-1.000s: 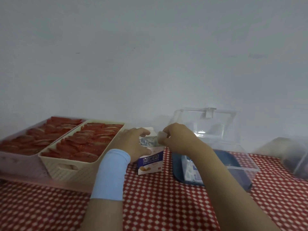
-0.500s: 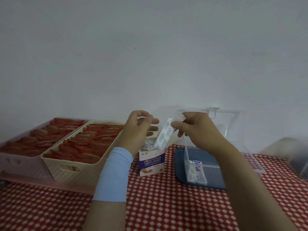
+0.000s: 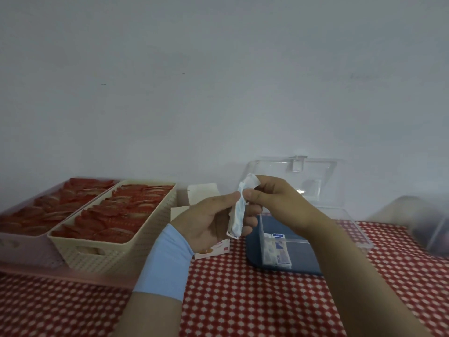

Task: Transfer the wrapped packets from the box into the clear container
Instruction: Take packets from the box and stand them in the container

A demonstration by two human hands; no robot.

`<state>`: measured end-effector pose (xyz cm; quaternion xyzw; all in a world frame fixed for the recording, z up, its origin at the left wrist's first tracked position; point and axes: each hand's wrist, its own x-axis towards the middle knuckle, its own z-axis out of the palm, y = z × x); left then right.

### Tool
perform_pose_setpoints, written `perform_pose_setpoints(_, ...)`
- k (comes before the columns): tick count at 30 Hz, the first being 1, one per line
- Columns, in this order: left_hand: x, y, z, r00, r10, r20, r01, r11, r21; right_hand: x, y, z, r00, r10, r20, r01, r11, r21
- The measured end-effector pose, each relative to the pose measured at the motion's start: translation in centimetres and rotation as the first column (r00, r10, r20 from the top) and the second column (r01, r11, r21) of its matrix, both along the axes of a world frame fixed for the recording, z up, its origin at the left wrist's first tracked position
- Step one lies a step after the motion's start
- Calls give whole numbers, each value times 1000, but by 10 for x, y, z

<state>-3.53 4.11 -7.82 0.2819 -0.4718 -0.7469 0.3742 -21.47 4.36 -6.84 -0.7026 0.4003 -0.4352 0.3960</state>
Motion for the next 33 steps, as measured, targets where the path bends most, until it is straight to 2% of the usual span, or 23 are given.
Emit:
perform_pose_setpoints(2,-3,-3,-4,1000,15,8,-15,1000,-24,1,0,0,1000,8,0,-8,1000,14)
perform_pose_setpoints(4,-4,-5,-5,999,41,-2,-41,999,-25,2,-1,0,996,-71,-57,72,997,18)
perform_pose_setpoints(6,-4,-7,-6,996,84,-38,-84,996,-6,2,1,0,971,-185,-149,175,982,-77)
perform_pose_setpoints(7,-4,-8,-7,992,106,-64,-106,994,5,2,2,1,968,-195,-156,175,975,-136)
perform_pose_setpoints(9,-3,-9,-6,986,142,-93,-139,990,32,3,6,2,979,-115,-170,81,978,-193)
perform_pose_setpoints(14,-4,-9,-7,986,119,-119,-113,992,52,11,13,4,940,26,-339,-87,983,-164)
perform_pose_setpoints(21,-3,-12,-12,997,52,-55,-54,998,-33,11,10,1,936,-73,-344,-34,956,-293)
perform_pose_setpoints(30,-1,-9,-11,999,18,-50,-21,998,-60,14,9,-1,936,-67,-345,-40,955,-295)
perform_pose_setpoints(33,1,-9,-12,997,21,-69,-26,997,-78,11,6,-2,944,-47,-325,-30,973,-228)
